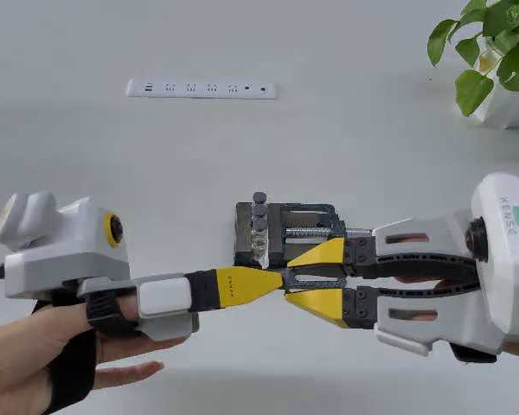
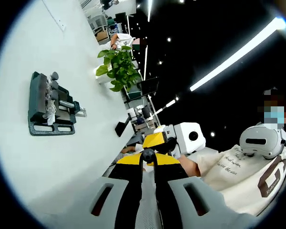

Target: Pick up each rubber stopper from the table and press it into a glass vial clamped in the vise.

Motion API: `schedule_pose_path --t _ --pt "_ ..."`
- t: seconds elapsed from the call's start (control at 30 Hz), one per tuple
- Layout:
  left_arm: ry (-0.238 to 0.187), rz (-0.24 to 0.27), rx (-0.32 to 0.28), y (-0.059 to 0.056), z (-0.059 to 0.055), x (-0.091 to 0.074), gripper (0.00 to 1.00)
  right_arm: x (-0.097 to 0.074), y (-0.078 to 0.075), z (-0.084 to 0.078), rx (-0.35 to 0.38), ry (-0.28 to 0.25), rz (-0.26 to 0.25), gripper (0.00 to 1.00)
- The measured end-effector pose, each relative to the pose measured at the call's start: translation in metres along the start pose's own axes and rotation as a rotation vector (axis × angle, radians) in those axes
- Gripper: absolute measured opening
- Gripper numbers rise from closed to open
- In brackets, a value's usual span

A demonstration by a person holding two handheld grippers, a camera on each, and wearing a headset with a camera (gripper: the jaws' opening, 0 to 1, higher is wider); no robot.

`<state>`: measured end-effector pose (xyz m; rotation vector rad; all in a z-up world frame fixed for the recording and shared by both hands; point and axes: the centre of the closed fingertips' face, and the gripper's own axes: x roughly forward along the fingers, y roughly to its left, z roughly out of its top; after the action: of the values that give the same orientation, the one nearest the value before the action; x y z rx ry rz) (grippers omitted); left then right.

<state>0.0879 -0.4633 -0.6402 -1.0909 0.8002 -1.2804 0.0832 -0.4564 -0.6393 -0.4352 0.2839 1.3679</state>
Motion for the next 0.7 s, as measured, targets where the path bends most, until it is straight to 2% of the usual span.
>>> schedule_pose_path --t 0.27,0.47,0.7 --pt "-0.018 -0.036 -0.025 -0.004 0.002 0.000 0.05 -0.002 -0.001 0.005 -0.002 -0.009 0.000 0.07" --pt "-0.059 -0.066 -0.058 -0.005 0.008 -0.003 0.04 -0.005 -0.005 0.016 0.032 -0.053 -0.011 0.09" --pt "-0.069 -0.103 -0.077 -0.012 0.009 -0.003 0.04 -0.004 -0.004 0.019 0.041 -0.065 0.000 0.09"
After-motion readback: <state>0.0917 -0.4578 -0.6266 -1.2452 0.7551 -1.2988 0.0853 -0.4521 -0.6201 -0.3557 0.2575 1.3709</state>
